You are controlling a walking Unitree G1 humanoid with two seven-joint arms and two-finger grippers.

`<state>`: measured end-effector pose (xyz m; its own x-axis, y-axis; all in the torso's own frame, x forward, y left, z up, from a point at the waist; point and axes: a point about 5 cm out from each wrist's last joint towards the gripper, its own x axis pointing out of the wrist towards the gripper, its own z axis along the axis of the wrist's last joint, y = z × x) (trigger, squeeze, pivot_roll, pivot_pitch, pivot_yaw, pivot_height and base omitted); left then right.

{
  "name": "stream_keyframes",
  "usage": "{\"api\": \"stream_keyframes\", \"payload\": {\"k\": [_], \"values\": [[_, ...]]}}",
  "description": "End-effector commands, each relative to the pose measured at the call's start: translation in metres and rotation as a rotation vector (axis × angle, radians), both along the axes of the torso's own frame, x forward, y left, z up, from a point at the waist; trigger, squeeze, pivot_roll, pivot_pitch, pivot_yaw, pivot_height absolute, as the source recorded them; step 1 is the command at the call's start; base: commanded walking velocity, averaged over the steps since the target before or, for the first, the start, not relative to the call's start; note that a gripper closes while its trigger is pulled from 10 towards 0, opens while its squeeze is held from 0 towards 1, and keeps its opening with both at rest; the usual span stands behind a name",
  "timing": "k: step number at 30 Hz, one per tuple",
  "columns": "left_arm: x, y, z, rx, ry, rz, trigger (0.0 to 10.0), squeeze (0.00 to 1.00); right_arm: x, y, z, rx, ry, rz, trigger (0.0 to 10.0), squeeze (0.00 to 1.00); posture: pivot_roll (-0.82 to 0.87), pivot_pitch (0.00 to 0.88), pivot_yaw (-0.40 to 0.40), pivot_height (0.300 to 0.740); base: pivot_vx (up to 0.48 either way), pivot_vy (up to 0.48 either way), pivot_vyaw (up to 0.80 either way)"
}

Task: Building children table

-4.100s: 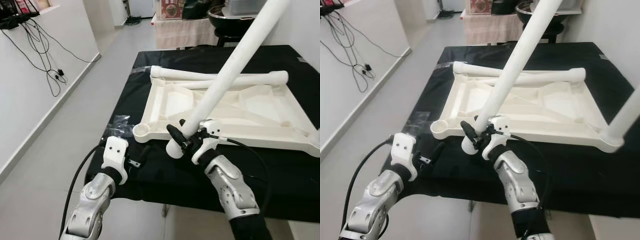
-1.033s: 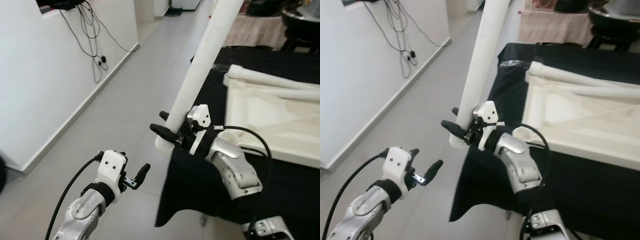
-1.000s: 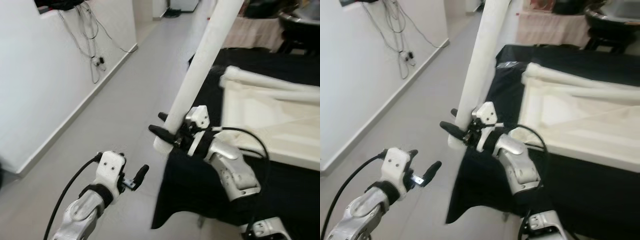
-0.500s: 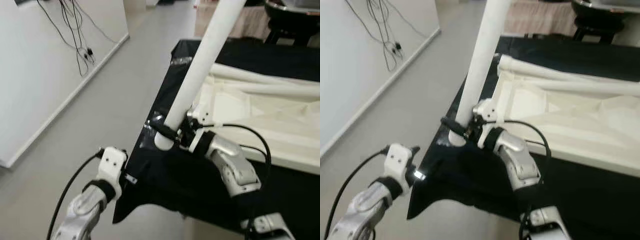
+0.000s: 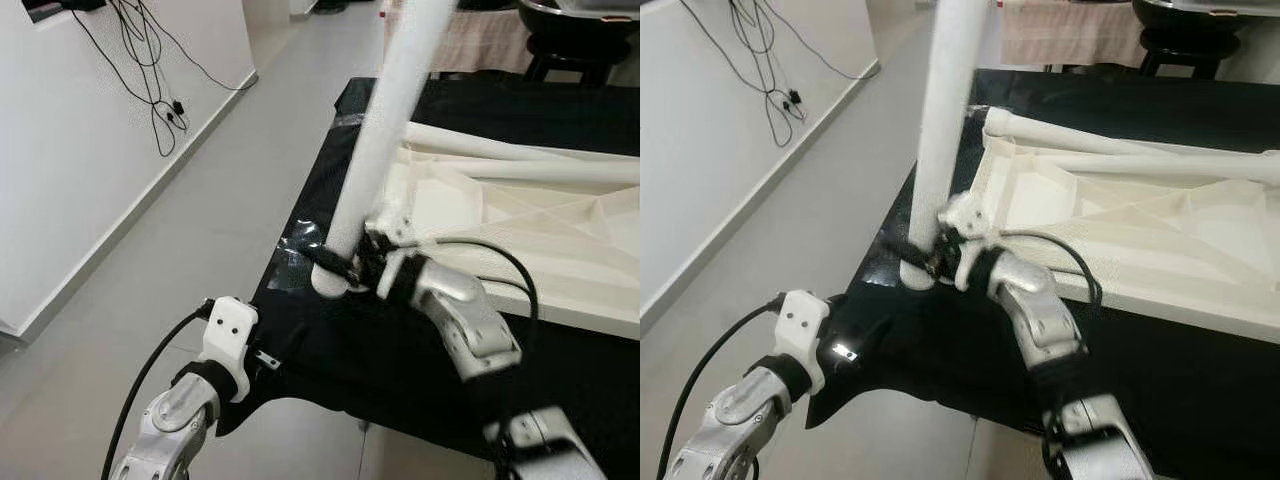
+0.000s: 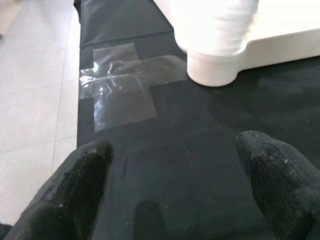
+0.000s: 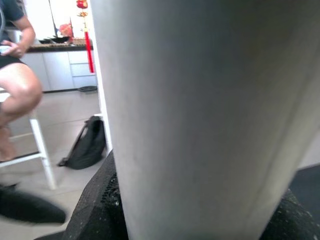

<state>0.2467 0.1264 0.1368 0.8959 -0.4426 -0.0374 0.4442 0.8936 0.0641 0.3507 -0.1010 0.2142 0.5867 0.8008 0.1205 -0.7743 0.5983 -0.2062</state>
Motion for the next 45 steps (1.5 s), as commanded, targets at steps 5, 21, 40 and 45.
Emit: {"api": "stream_keyframes", "payload": {"k": [5, 21, 40, 45], "values": [[-0.006, -0.002, 0.003, 0.036, -0.014, -0.029, 10.0, 0.00, 0.021, -0.015, 0.014, 0.034, 0.008, -0.090, 10.0, 0.00, 0.00, 0.190, 0.043, 0.740, 0.000, 0.000, 0.00], [-0.014, -0.010, 0.015, 0.113, -0.084, -0.126, 10.0, 0.00, 0.020, -0.036, 0.034, 0.010, 0.016, 0.252, 10.0, 0.00, 0.05, 0.323, 0.038, 0.740, 0.000, 0.000, 0.00], [-0.033, -0.009, 0.014, 0.116, -0.064, -0.172, 10.0, 0.00, 0.017, -0.054, 0.066, -0.150, -0.045, 0.461, 10.0, 0.00, 0.07, 0.365, 0.050, 0.740, 0.000, 0.000, 0.00], [-0.035, -0.010, 0.013, 0.112, -0.059, -0.176, 10.0, 0.00, 0.017, -0.060, 0.068, -0.186, -0.036, 0.478, 10.0, 0.00, 0.06, 0.368, 0.043, 0.740, 0.000, 0.000, 0.00]]}}
